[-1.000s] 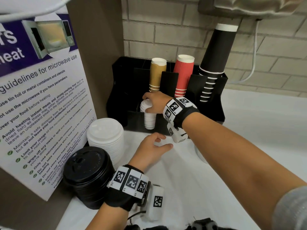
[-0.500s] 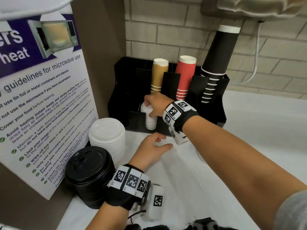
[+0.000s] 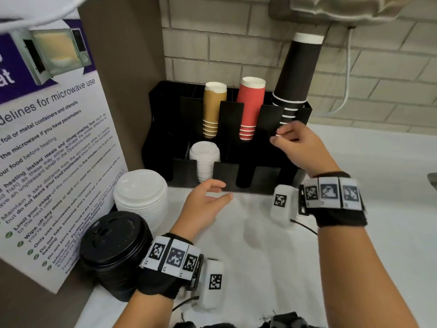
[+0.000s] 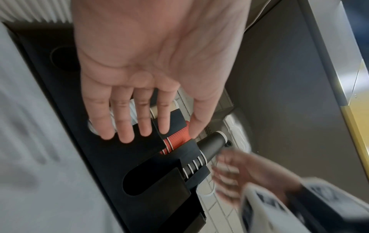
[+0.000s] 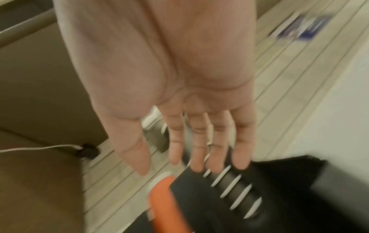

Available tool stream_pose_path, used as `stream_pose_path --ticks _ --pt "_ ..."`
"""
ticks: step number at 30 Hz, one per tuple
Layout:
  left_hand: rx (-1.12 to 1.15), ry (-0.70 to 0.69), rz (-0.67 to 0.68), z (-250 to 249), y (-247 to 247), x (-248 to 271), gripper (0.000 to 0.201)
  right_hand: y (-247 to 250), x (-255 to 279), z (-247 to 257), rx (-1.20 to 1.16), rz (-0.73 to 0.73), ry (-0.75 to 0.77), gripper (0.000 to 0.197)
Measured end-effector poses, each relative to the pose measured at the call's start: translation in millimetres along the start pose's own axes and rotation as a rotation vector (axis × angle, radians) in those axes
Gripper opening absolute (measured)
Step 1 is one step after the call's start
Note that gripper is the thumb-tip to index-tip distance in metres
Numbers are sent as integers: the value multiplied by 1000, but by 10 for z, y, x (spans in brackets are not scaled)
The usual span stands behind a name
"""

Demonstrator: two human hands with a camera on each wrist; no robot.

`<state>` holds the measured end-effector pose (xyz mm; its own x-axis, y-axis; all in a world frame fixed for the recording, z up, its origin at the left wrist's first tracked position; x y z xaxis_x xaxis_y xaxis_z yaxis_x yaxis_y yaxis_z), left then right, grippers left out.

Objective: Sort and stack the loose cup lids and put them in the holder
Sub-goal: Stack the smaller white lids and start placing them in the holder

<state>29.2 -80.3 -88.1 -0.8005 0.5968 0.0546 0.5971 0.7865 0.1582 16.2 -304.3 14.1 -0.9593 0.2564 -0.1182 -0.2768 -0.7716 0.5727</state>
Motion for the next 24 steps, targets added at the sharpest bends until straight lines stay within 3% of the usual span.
stream_pose_path --ticks 2,4,6,13,20,24 --pt "-4 -15 -11 -9 -6 -1 19 200 257 -347 61 -35 -254 20" --pt "-10 -16 -10 -11 -26 -9 19 243 457 -626 153 30 -473 33" --pt "-14 -12 5 -8 -58 -20 19 150 561 -788 187 110 -560 46" --pt "-41 -5 58 6 -114 -49 17 -196 546 -938 218 223 -578 57" --pt "-40 -26 49 -14 -88 -54 19 -124 534 -902 256 174 -589 55" --pt "-61 -77 79 -53 -138 -10 37 -25 543 -658 151 118 -401 56"
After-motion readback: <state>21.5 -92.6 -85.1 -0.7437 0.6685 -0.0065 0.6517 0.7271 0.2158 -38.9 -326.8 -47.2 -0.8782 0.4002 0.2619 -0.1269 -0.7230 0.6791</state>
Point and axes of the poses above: each hand's wrist, its own x-axis away from the middle knuckle, its own y-axis out of the back of the hand, z = x × y, the point moved 3 cm from there along -x, towards the middle knuckle, and after that the axes turned 15 degrees about z, right-handed, at the moved point
